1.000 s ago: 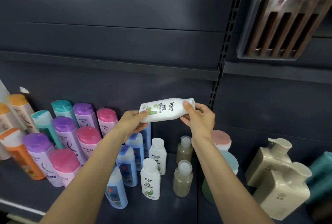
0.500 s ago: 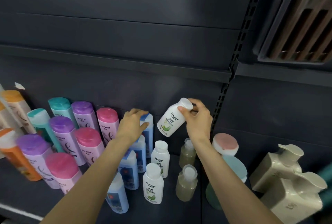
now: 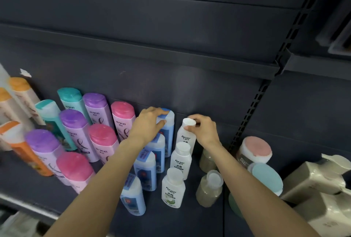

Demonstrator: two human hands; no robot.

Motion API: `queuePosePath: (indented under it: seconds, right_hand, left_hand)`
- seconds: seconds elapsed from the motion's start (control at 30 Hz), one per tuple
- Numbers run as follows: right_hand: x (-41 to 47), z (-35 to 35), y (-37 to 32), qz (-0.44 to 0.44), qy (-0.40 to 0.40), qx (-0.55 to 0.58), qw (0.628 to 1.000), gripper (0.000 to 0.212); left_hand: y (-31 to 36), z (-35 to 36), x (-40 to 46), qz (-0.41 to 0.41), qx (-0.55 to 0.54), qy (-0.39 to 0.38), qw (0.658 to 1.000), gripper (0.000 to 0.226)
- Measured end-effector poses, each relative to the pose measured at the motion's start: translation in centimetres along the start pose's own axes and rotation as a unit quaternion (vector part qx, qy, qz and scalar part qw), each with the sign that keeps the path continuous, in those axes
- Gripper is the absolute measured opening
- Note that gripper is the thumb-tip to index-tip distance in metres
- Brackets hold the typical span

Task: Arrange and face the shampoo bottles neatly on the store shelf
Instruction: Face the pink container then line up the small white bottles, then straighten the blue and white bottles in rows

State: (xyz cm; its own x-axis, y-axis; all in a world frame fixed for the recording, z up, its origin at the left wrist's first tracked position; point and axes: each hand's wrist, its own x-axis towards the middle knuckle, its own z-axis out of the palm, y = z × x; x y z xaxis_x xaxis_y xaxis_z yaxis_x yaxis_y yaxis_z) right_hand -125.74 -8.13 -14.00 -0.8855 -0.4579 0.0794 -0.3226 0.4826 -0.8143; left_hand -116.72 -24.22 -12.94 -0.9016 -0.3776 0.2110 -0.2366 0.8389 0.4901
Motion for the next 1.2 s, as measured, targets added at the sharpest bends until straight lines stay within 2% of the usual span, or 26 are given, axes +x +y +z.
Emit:
queuePosePath:
  seconds: [0.27,0.6,0.77,0.97,1.1,1.2]
  right_hand:
    - [0.2,1.3,1.1,0.03,-0.012,-0.053,0.998,0.017]
    - [0.4,1.3,1.8,-0.006,-0.018,-0.113,0.993,0.035]
    - [0.2,1.9,2.0,-0.019,-0.001,-0.157,0.987,0.037]
    - [0.0,2.0,1.8,-0.016,0.003,-0.159,0.987,0.037]
    - [-0.4,1.7,1.2,-0.007,-0.001,-0.15,0.989,0.039]
    - [-0.9,1.2,0.4,-0.008,-0.004,-0.151,0.988,0.044]
  left_hand:
    - [-0.2,0.2,0.0,0.003,0.011,-0.003,1.0,0.038]
    - [-0.6,0.1,0.3,0.03,0.041,-0.003,0.999,0.039]
    - [-0.9,-1.2,2.0,0.043,0.11,-0.062,0.991,0.055]
    - [0.2,-0.5,2.1,0.025,0.033,-0.084,0.996,0.056]
    - [0.6,-0.6,2.1,0.035,0.038,-0.104,0.993,0.057]
    - [0.6,-0.8,1.4,0.019,0.023,-0.08,0.996,0.054]
